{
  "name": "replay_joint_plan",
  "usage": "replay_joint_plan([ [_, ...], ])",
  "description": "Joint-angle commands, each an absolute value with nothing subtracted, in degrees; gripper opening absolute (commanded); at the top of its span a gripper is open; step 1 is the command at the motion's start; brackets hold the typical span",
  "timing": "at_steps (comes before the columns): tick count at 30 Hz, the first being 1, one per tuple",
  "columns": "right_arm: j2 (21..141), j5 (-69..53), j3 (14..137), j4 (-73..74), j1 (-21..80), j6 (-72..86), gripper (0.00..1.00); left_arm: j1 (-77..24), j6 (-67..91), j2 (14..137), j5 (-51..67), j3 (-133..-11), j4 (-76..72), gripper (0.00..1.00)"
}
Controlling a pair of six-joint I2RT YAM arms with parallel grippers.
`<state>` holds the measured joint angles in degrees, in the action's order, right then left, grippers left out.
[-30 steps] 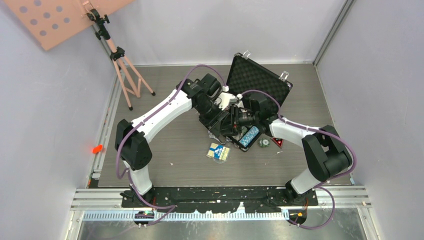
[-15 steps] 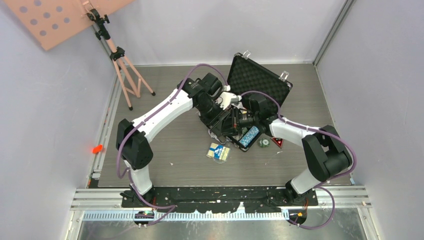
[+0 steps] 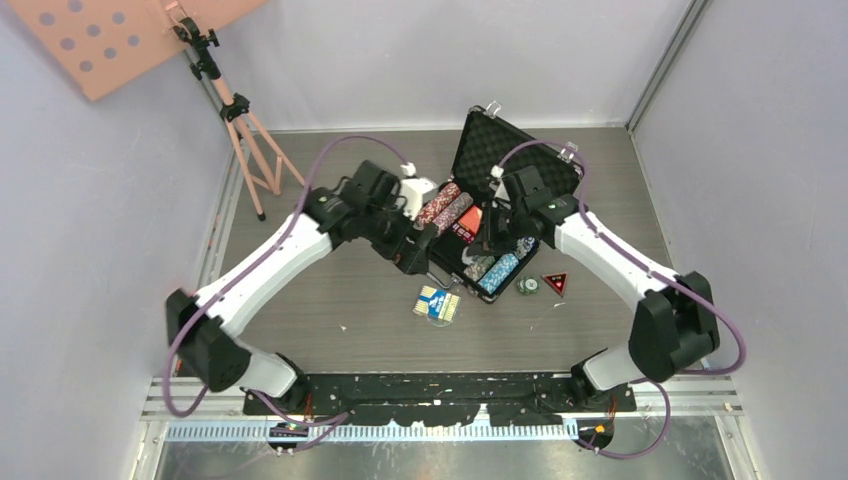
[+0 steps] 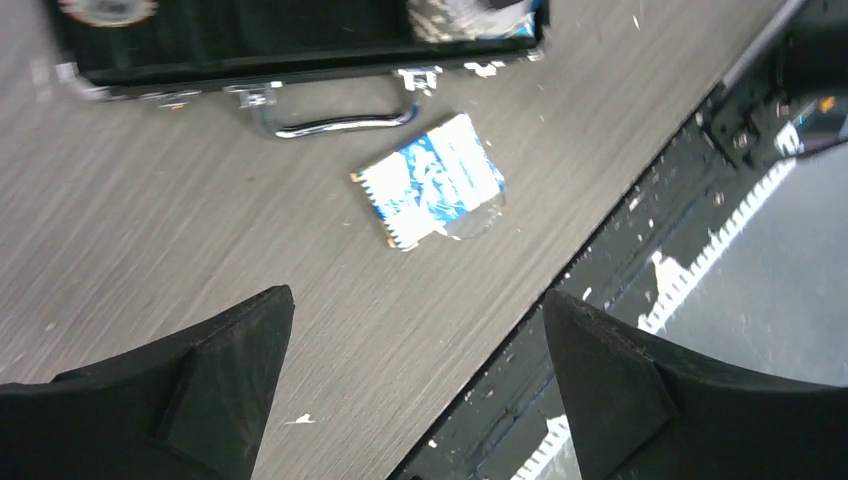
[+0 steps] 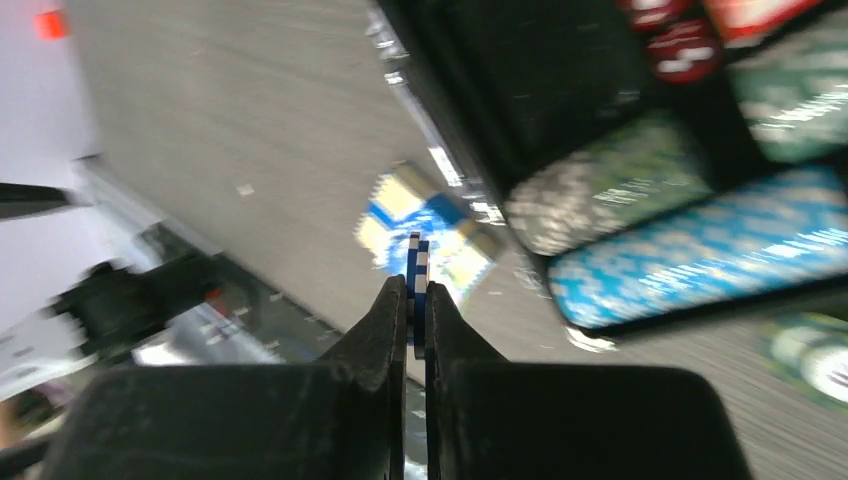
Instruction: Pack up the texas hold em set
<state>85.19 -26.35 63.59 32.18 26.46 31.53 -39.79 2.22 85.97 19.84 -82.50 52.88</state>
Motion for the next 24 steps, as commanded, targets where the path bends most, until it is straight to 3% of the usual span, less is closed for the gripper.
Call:
replay_joint_plan([
  [1,78.82,-0.46,66.14,42.5,26.23,18.2,0.01,-37.86,9.16,76.05,10.64,-75.65,42.02,1.0],
  [5,74.33,7.51,62.28,38.74,26.27,10.62,0.01,-37.09,13.36,69.35,2.28,-68.14,38.88,1.0],
  [9,72.53,15.37,59.62,34.46,26.19,7.58,0.0,-35.46,14.9,65.69,2.55,-63.95,36.87,1.0],
  [24,88.77,18.96,64.77,34.96,26.19,3.93,0.0,-34.19,11.98,66.96,8.41,-65.92,42.31,1.0],
])
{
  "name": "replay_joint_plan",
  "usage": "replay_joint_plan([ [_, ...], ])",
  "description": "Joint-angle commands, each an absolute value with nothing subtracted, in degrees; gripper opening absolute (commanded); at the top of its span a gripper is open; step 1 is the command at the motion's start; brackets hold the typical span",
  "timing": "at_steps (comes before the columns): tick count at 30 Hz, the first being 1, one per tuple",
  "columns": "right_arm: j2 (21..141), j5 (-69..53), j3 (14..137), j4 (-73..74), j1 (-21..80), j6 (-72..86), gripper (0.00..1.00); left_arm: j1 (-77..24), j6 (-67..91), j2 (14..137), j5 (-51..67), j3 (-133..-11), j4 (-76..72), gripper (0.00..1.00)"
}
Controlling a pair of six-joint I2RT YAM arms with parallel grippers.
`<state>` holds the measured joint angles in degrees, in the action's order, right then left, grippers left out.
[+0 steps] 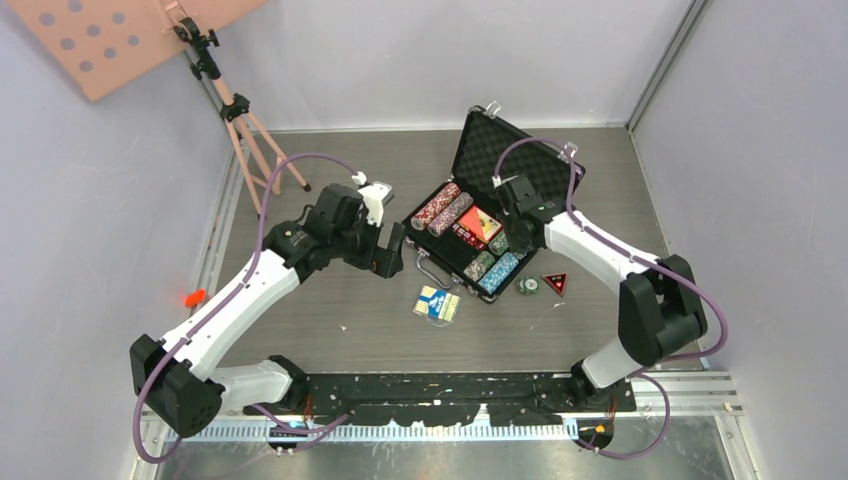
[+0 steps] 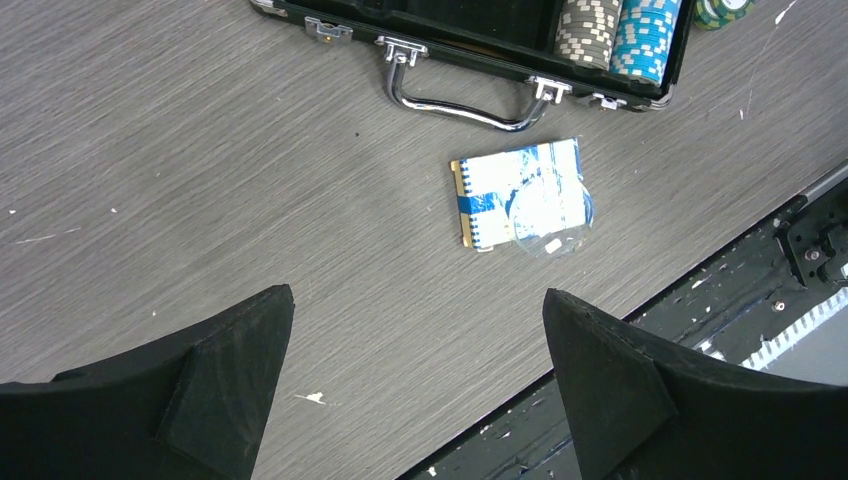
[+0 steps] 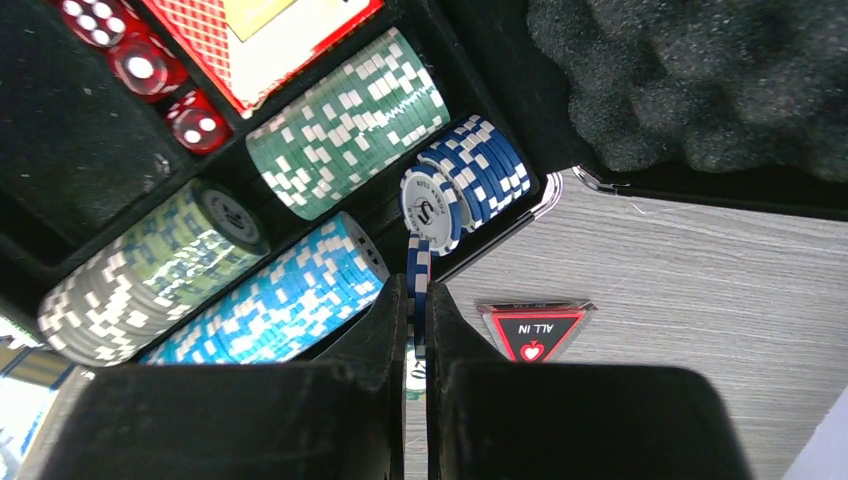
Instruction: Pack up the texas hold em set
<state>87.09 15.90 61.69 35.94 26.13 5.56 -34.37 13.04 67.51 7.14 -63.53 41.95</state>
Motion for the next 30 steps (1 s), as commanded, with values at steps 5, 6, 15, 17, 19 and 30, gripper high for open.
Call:
replay_joint_plan([
  [5,91.36,18.67,64.27,32.86,26.11,3.69,0.0,-34.16,12.07,66.67,8.26,-65.58,42.21,1.0],
  [6,91.65,18.61,64.41,32.6,26.11,3.69,0.0,-34.19,12.19,66.69,8.36,-65.52,42.12,1.0],
  [15,96.06,21.15,66.47,31.68,25.81,4.02,0.05,-34.16,12.06,67.45,9.44,-65.52,41.79,1.0],
  [17,96.67,21.87,67.23,32.49,25.64,4.7,0.16,-34.19,11.96,67.57,10.41,-65.73,41.55,1.0],
  [19,96.88,22.32,67.73,33.33,25.57,5.1,0.27,-34.19,11.88,67.55,11.1,-65.81,41.21,1.0],
  [30,93.85,22.76,66.97,35.08,25.31,5.54,0.36,-34.15,12.12,67.97,12.23,-66.26,41.22,1.0],
])
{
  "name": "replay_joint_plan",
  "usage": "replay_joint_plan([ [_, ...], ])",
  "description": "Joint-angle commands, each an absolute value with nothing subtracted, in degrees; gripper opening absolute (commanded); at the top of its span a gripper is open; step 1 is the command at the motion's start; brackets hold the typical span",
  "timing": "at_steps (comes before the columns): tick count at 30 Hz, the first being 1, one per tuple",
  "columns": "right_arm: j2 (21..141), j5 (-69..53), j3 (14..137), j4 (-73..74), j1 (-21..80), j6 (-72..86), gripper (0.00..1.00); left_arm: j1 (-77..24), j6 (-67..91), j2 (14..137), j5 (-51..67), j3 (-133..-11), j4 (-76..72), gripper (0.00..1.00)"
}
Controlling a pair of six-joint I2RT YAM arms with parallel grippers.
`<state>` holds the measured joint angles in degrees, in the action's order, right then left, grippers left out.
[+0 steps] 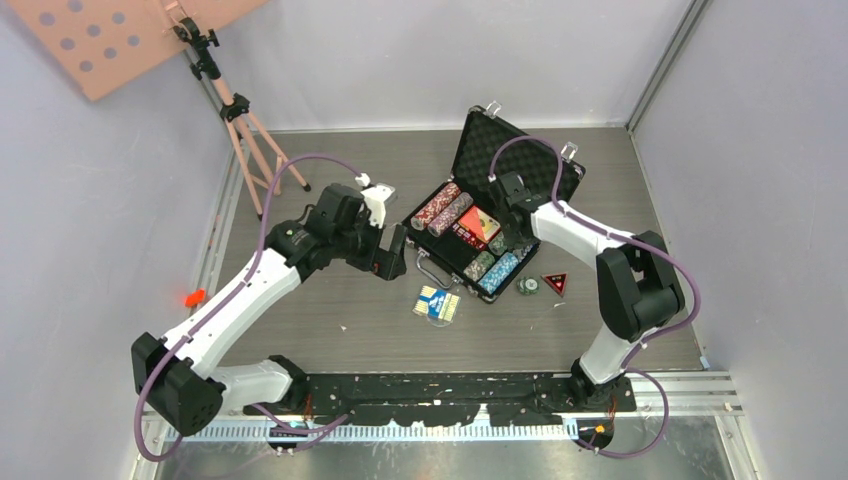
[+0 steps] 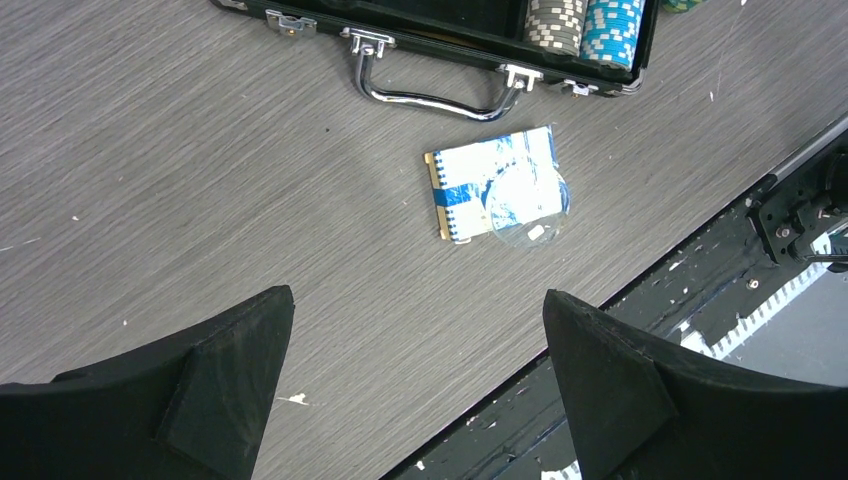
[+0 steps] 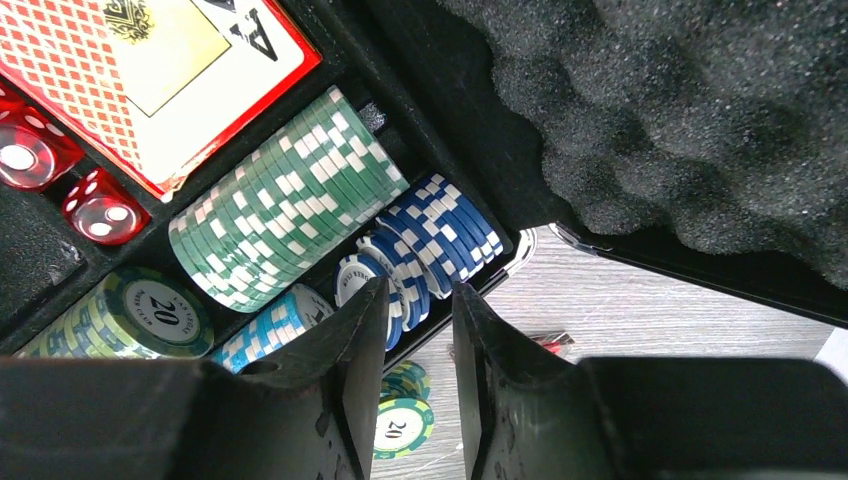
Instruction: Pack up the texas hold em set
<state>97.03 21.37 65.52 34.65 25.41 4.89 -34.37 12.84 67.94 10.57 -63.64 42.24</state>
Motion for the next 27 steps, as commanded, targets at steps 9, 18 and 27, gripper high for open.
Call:
replay_joint_plan([
  [9,92.03,20.77,66.26,37.61,25.26,6.33,0.4,-34.14,12.22,68.55,13.13,-66.79,41.22,1.0],
  [18,94.68,22.78,64.79,37.72,25.25,7.48,0.5,-34.19,12.08,69.12,14.27,-66.71,41.35,1.0],
  [27,97.46,28.87,64.92,36.84,25.24,7.36,0.54,-34.15,11.52,69.26,14.32,-66.84,41.65,1.0],
])
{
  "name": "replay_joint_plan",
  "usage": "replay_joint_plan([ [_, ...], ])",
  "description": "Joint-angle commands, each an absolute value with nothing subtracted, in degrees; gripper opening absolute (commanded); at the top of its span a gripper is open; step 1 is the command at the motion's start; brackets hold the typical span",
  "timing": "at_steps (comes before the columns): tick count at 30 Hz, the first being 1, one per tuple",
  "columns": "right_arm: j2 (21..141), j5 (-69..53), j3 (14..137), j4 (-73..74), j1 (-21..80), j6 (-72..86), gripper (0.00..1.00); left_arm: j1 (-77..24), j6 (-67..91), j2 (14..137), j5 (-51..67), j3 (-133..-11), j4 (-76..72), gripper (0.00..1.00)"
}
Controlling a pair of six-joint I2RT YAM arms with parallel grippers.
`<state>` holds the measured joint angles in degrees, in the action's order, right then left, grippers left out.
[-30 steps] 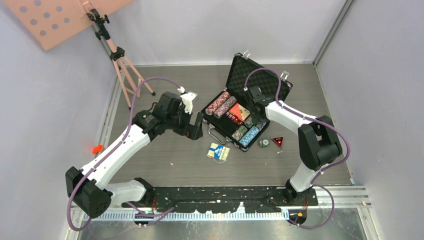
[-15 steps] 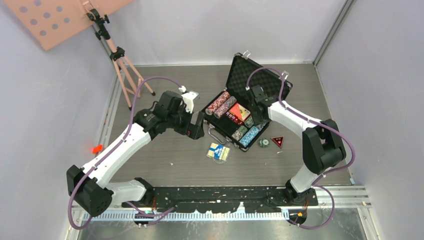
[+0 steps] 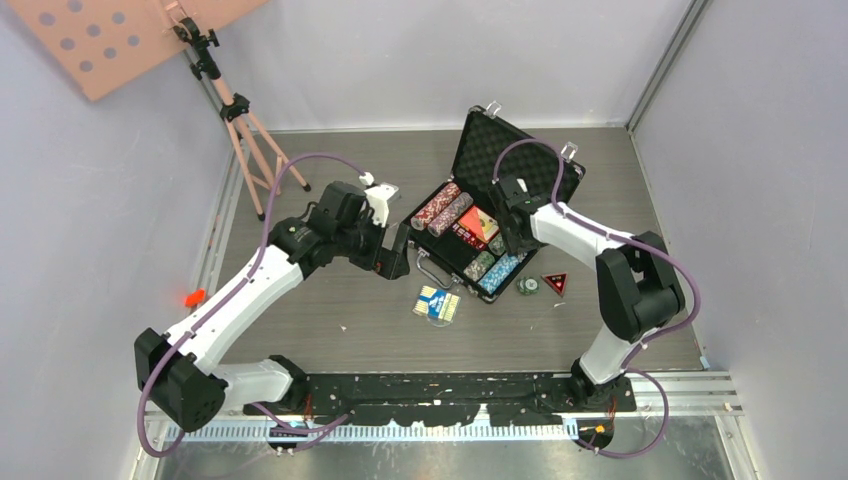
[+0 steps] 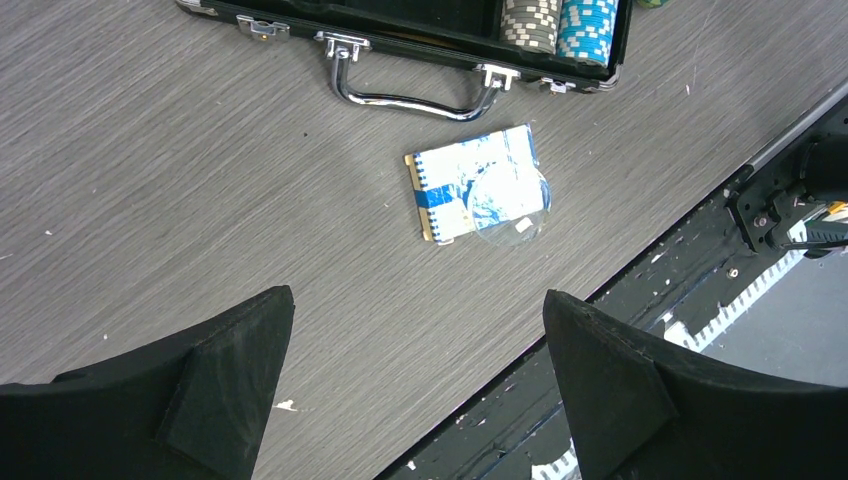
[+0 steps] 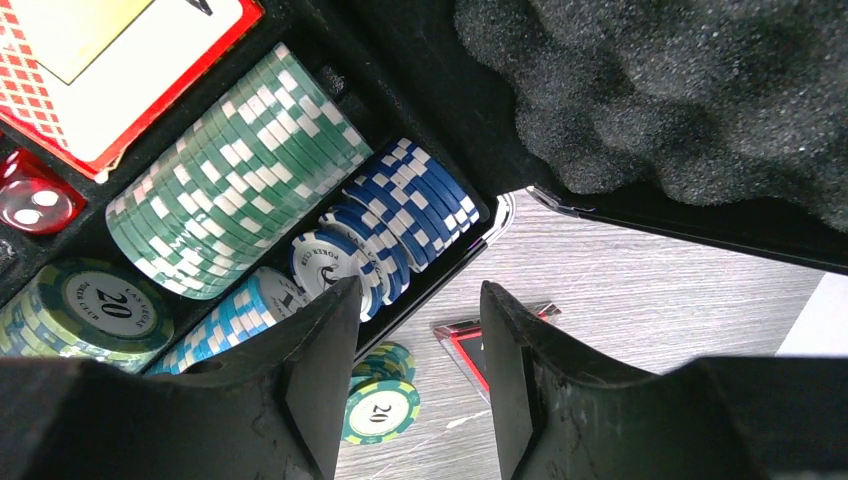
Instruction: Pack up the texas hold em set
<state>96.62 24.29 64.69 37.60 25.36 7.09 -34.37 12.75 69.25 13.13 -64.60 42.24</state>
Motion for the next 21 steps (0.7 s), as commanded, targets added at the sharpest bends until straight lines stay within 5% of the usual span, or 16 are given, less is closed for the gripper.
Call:
replay_joint_plan([
  [1,97.6,29.07,65.05,36.83,25.23,7.24,0.54,-34.18,11.51,69.46,14.39,-66.92,41.66,1.0],
  [14,96.25,22.91,66.31,38.71,25.07,7.68,0.55,-34.18,10.99,70.73,14.92,-68.42,42.29,1.0],
  [21,98.6,21.92,67.13,40.73,24.96,8.0,0.66,-34.19,10.9,71.35,15.93,-68.65,42.28,1.0],
])
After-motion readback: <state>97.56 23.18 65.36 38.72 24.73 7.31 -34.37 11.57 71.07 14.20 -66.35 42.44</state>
